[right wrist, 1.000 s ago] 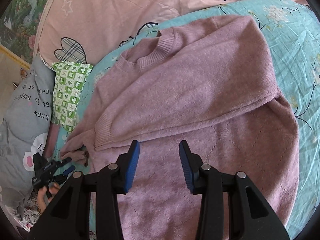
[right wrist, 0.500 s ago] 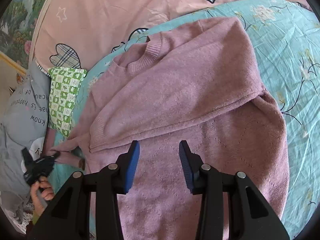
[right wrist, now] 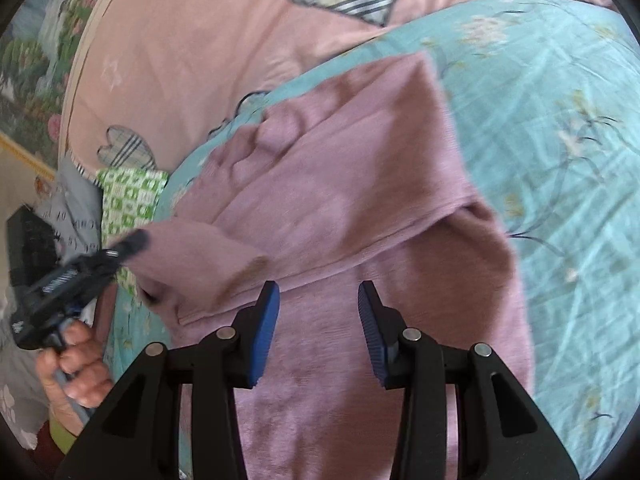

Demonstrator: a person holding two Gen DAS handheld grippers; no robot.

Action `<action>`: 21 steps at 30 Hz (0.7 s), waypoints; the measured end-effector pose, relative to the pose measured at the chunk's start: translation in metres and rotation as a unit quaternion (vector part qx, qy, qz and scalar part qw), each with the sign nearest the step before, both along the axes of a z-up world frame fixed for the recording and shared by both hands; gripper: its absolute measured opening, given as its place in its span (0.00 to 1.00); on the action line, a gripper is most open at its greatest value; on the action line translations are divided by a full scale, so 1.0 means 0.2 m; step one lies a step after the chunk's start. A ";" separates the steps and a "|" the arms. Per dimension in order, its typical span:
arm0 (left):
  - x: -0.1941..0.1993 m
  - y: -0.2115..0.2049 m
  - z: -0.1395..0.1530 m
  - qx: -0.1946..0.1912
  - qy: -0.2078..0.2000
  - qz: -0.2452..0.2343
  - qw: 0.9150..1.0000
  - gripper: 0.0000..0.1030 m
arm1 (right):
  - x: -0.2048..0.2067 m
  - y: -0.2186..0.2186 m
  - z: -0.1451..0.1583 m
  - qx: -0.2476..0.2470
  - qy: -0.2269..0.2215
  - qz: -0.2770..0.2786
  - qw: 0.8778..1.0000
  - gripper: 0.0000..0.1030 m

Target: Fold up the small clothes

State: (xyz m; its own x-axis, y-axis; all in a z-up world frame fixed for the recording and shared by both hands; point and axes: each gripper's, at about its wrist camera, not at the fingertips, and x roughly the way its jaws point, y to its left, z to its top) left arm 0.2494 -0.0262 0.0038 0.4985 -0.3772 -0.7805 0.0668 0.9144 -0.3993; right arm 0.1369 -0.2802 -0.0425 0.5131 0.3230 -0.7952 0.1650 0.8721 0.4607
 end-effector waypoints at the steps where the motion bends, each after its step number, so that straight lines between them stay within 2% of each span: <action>1: 0.04 -0.04 -0.05 0.003 0.010 -0.007 1.000 0.04 | -0.01 -0.04 0.00 0.000 0.000 -0.009 1.000 0.41; 5: 0.12 -0.16 -0.20 0.008 0.036 -0.024 0.999 0.06 | -0.04 -0.18 -0.02 -0.001 0.003 -0.039 0.999 0.41; 8: 0.12 -0.16 -0.23 -0.002 0.050 -0.033 0.998 0.18 | -0.03 -0.24 -0.04 0.001 0.009 -0.049 0.999 0.41; 10: 0.08 -0.13 -0.21 -0.017 0.049 -0.037 0.998 0.29 | -0.02 -0.23 -0.05 0.002 0.007 -0.043 0.999 0.41; 11: 0.07 -0.12 -0.20 -0.018 0.047 -0.038 0.998 0.31 | -0.01 -0.22 -0.05 0.002 0.006 -0.036 0.999 0.41; 16: -0.15 0.09 -0.15 -0.019 0.039 -0.014 0.999 0.35 | 0.07 -0.05 -0.02 -0.011 -0.016 0.035 0.999 0.42; 21: -0.38 0.38 -0.17 0.023 0.051 0.051 0.997 0.35 | 0.15 0.22 -0.03 -0.059 -0.033 0.134 0.989 0.52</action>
